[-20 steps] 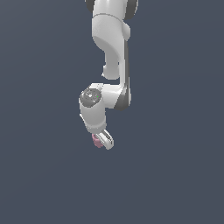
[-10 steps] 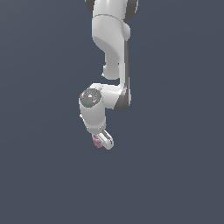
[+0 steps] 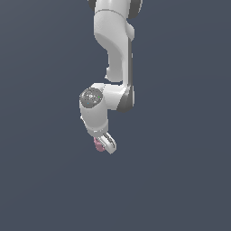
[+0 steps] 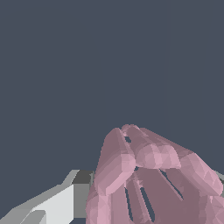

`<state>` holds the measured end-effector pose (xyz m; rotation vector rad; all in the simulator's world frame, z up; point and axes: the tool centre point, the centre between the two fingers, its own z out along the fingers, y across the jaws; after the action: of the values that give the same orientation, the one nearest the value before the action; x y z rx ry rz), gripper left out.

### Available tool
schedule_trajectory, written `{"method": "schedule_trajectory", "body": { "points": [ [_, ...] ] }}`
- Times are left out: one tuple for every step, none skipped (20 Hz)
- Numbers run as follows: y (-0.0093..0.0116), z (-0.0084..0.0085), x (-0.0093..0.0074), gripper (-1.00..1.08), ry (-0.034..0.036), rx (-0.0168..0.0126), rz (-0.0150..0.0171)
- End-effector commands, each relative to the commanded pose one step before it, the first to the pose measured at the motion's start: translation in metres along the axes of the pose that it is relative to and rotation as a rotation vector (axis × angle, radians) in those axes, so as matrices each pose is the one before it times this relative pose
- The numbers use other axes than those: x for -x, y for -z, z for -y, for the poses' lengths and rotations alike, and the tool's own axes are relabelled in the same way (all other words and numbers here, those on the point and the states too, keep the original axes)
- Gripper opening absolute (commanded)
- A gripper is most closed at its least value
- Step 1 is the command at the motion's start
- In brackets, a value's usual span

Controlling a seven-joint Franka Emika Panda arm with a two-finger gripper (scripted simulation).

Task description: Pick up the object and move it to a goal position.

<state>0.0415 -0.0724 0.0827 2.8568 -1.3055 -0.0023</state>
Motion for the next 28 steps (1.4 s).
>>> {"method": "schedule_trajectory", "body": {
  "points": [
    [0.01293,-0.00077,-0.00396,-1.00,-0.00035,-0.00100,-0.00108],
    [0.00629,-0.00045,-0.00182,-1.00,0.00000,0.00000,0.00000],
    [0.00688,-0.00049,-0.00200,-1.00,0.00000,0.00000,0.00000],
    [0.00745,-0.00052,-0.00217,-1.00,0.00000,0.00000,0.00000],
    [0.00801,-0.00056,-0.00234,-1.00,0.00000,0.00000,0.00000],
    [0.00854,-0.00059,-0.00251,-1.00,0.00000,0.00000,0.00000],
    [0.00899,-0.00086,-0.00290,-1.00,-0.00057,0.00034,-0.00018],
    [0.00950,-0.00065,-0.00281,-1.00,0.00000,0.00000,0.00000],
    [0.00982,-0.00066,-0.00292,-1.00,0.00000,0.00000,0.00000],
    [0.01006,-0.00067,-0.00301,-1.00,0.00000,0.00000,0.00000],
    [0.01024,-0.00067,-0.00307,-1.00,0.00000,0.00000,0.00000],
    [0.01034,-0.00076,-0.00322,-1.00,-0.00036,0.00046,-0.00037],
    [0.01043,-0.00065,-0.00317,-1.00,0.00000,0.00000,0.00000],
    [0.01047,-0.00064,-0.00320,-1.00,0.00000,0.00000,0.00000],
    [0.01048,-0.00062,-0.00322,-1.00,0.00000,0.00000,0.00000],
    [0.01047,-0.00061,-0.00324,-1.00,0.00000,0.00000,0.00000],
    [0.01042,-0.00059,-0.00325,-1.00,0.00000,0.00000,0.00000],
    [0.01033,-0.00056,-0.00324,-1.00,0.00000,0.00000,0.00000],
    [0.01016,-0.00053,-0.00321,-1.00,0.00000,0.00000,0.00000],
    [0.00997,-0.00050,-0.00318,-1.00,0.00000,0.00000,0.00000],
    [0.00961,-0.00047,-0.00309,-1.00,0.00000,0.00000,0.00000],
    [0.00907,-0.00042,-0.00294,-1.00,0.00000,0.00000,0.00000],
    [0.00861,0.00001,-0.00247,-1.00,0.00057,0.00028,-0.00027],
    [0.00813,-0.00034,-0.00268,-1.00,0.00000,0.00000,0.00000],
    [0.00771,-0.00031,-0.00256,-1.00,0.00000,0.00000,0.00000],
    [0.00733,-0.00028,-0.00245,-1.00,0.00000,0.00000,0.00000],
    [0.00697,-0.00025,-0.00235,-1.00,0.00000,0.00000,0.00000],
    [0.00662,0.00006,-0.00204,-1.00,0.00063,-0.00022,0.00018]
  ]
}}
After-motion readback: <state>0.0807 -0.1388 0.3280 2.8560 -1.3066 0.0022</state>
